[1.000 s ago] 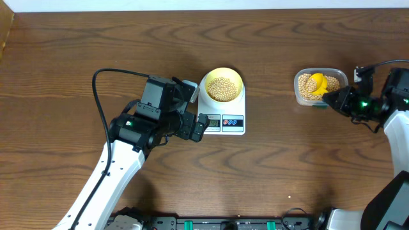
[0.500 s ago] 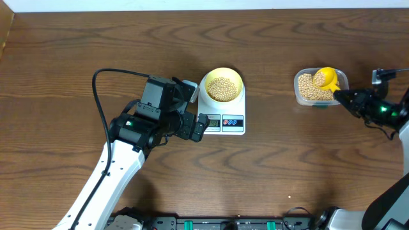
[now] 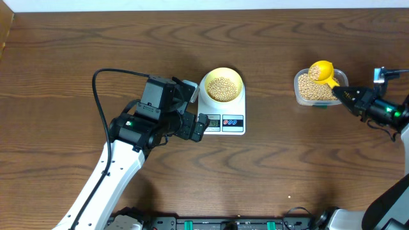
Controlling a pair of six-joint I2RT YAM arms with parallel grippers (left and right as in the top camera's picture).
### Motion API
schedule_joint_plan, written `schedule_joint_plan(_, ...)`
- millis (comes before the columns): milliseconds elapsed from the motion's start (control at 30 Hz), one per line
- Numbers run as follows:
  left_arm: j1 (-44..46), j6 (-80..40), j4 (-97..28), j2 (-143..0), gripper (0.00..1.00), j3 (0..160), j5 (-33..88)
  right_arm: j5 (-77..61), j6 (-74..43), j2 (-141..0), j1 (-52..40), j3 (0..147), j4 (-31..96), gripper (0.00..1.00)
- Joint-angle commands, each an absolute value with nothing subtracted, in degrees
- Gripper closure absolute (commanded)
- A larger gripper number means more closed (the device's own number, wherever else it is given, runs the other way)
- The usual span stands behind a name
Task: Scoop item into bowl and weigh 50g on scale
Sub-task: 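Lift the scoop and carry it toward the yellow bowl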
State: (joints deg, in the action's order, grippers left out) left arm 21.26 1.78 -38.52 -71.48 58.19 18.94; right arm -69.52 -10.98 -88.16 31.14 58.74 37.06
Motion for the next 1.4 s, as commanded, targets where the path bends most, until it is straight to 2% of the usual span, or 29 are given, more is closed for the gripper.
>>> schedule_joint_plan(0,21.06,2.55,-38.48,-71.48,0.02,58.24,18.48,-72.84,-14.37,-88.31,28.62,58.41,37.08,0.99)
schedule_joint_plan(500,21.06,2.57,-38.48,-71.48,0.02,58.24,18.48,-70.54,-24.43,-88.31,14.26,58.41,34.48,0.99)
schedule_joint_plan(900,21.06,2.55,-38.48,-71.48,0.02,58.24,18.48,-63.94,-33.28,-88.31,3.88,58.41,21.8,0.99)
schedule_joint_plan(1133,21.06,2.55,-38.48,-71.48,0.02,58.24,18.48,-55.2,-33.67,-88.31,-2.33,58.43,19.68,0.99)
schedule_joint_plan(1367,21.06,2.55,-38.48,-71.48,0.02,58.24,18.48,-54.24,-33.56,-88.29,-6.7,58.43,12.01,0.99)
